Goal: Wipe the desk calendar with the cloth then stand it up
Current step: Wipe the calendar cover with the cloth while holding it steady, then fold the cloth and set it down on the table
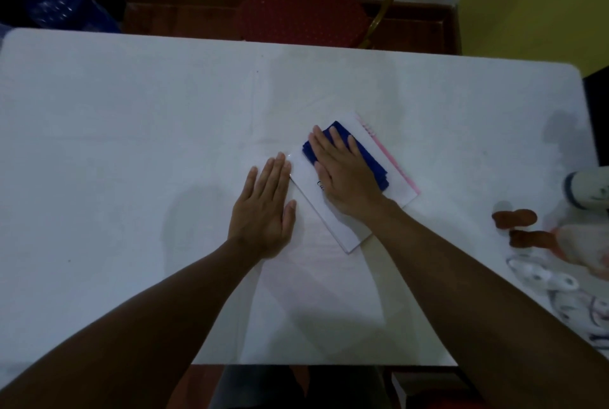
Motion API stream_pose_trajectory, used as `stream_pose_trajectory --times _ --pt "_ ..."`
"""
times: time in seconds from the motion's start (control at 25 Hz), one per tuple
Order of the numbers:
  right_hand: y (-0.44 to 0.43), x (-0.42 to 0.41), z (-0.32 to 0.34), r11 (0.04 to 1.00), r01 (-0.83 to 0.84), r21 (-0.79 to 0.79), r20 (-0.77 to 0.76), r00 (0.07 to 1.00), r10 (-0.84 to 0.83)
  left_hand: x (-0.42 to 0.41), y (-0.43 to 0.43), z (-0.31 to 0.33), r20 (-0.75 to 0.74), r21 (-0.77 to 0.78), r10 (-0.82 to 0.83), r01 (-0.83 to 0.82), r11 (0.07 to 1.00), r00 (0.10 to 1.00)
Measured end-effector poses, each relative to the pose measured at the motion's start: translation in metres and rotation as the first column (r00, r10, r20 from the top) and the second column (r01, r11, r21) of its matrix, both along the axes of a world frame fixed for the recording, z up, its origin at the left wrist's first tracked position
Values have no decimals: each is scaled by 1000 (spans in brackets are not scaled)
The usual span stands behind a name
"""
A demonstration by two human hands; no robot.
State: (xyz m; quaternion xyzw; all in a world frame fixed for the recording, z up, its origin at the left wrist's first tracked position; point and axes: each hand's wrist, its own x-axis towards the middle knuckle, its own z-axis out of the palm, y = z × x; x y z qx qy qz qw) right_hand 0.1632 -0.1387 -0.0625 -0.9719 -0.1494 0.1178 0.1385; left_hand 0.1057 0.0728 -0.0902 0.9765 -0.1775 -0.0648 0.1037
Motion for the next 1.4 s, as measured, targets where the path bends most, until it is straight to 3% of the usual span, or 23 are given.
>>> stream_pose_trajectory --times 0.32,0.52,0.56,0.64,0.76,0.88,1.0,1.2,1.32,1.4 --pt "-12 -102 7 978 -206 45 9 979 205 -1 2 2 -15 18 -15 15 1000 1000" --pt "-32 -145 20 944 -323 64 31 946 322 7 -1 25 -177 41 -25 33 999 984" --pt "-38 -148 23 961 -245 126 61 969 239 6 -4 31 -189 51 -16 26 998 982" --pt "-51 -152 28 962 47 269 103 992 -78 -3 -16 44 -149 40 -27 33 999 988" --pt "-64 -161 31 906 311 287 162 917 -366 -22 -41 59 -122 15 -191 194 981 974" --pt "-68 -163 33 883 427 198 50 895 -444 -34 -62 64 -189 30 -309 320 947 932" --pt "-68 -157 40 828 528 190 -124 849 -513 -37 -70 71 -174 -6 -287 291 957 942" --pt "-69 -151 53 832 504 233 -260 856 -446 -33 -64 86 -91 15 -299 302 953 950" --pt "-71 -156 65 781 523 341 -404 832 -381 -35 -58 101 -230 -34 -265 264 964 936" --pt "-70 -163 73 754 502 423 -334 860 -385 -36 -52 114 -399 -87 -221 204 975 890"
